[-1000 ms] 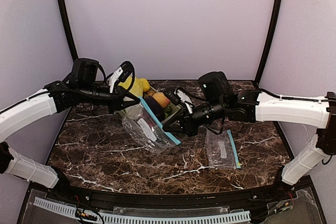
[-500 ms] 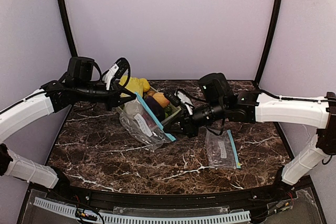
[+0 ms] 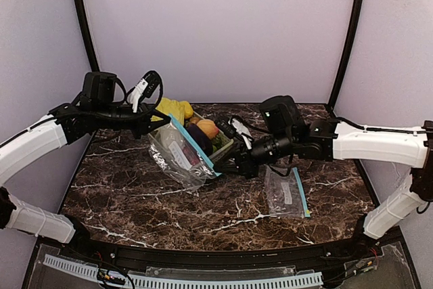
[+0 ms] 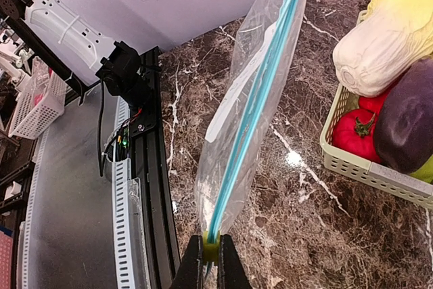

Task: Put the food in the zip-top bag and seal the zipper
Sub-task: Unzip the zipper from the zipper food storage bag.

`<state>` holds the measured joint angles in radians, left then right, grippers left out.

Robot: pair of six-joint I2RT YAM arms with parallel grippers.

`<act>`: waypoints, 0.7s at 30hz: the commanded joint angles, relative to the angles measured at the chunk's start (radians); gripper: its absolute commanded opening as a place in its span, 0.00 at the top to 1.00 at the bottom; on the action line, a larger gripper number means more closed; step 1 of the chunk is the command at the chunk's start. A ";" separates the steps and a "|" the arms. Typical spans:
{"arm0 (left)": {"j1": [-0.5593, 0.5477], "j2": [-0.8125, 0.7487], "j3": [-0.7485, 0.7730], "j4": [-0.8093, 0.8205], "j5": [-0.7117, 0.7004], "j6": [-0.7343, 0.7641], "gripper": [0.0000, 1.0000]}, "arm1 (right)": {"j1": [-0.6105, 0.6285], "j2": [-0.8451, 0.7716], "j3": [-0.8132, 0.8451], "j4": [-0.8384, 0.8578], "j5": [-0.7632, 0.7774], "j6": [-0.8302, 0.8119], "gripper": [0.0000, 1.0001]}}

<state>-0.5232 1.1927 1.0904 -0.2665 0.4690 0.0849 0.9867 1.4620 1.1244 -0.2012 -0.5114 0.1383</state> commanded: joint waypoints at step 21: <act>-0.145 0.082 -0.001 -0.006 0.363 0.076 0.99 | -0.004 -0.139 0.008 -0.004 0.160 0.022 0.38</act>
<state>-0.6491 1.2633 1.0782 -0.2382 0.7753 0.1349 0.9855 1.3506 1.1160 -0.2405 -0.4099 0.1585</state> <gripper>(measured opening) 0.010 0.646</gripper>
